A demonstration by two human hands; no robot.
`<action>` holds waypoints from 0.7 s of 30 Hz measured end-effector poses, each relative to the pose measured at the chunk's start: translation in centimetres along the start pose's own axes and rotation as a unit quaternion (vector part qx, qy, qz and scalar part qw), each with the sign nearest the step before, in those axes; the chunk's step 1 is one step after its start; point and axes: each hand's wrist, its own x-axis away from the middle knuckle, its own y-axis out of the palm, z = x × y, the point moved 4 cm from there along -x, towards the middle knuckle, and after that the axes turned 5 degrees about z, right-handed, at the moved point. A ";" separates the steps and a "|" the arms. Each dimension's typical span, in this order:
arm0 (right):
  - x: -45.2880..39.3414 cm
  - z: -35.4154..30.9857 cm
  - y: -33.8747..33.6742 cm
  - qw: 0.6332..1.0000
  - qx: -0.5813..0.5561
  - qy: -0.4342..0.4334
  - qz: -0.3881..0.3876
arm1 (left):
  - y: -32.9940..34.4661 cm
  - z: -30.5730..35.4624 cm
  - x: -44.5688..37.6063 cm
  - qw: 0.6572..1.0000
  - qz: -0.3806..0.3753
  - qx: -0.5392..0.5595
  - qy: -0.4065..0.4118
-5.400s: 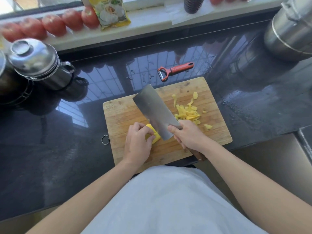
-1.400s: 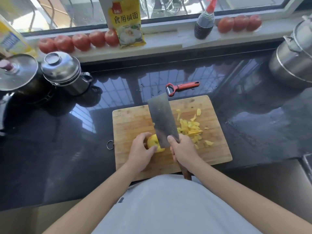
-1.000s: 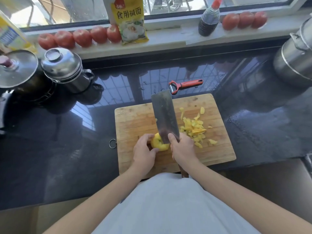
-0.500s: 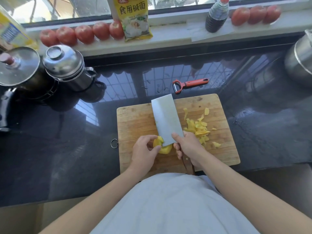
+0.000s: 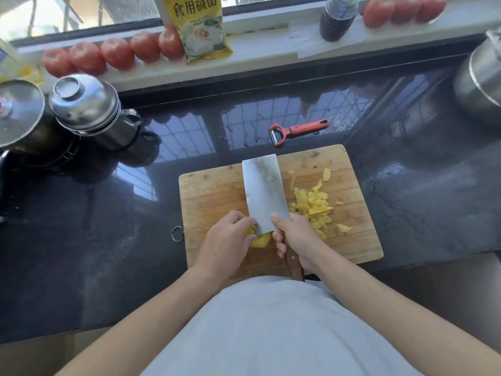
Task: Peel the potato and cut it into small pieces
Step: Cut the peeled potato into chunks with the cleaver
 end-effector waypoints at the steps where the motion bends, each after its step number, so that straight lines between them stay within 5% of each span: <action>1: 0.0 -0.1 0.0 1.000 0.004 -0.003 0.004 | -0.1 0.1 -0.1 1.000 -0.002 -0.011 0.009; 7: -0.2 -0.4 0.0 0.998 0.045 -0.027 0.024 | -0.2 0.4 -0.9 0.990 -0.036 -0.110 0.084; 17: -0.3 -0.1 0.2 0.993 0.088 -0.057 0.057 | -0.4 3.0 -2.5 0.898 -0.192 -0.295 0.264; 19: -0.5 0.0 0.1 0.993 0.081 -0.055 0.059 | -0.5 2.9 -2.7 0.913 -0.185 -0.272 0.242; 21: -0.5 0.2 0.1 0.994 0.075 -0.054 0.056 | -1.0 1.9 -2.8 0.968 -0.101 -0.173 0.149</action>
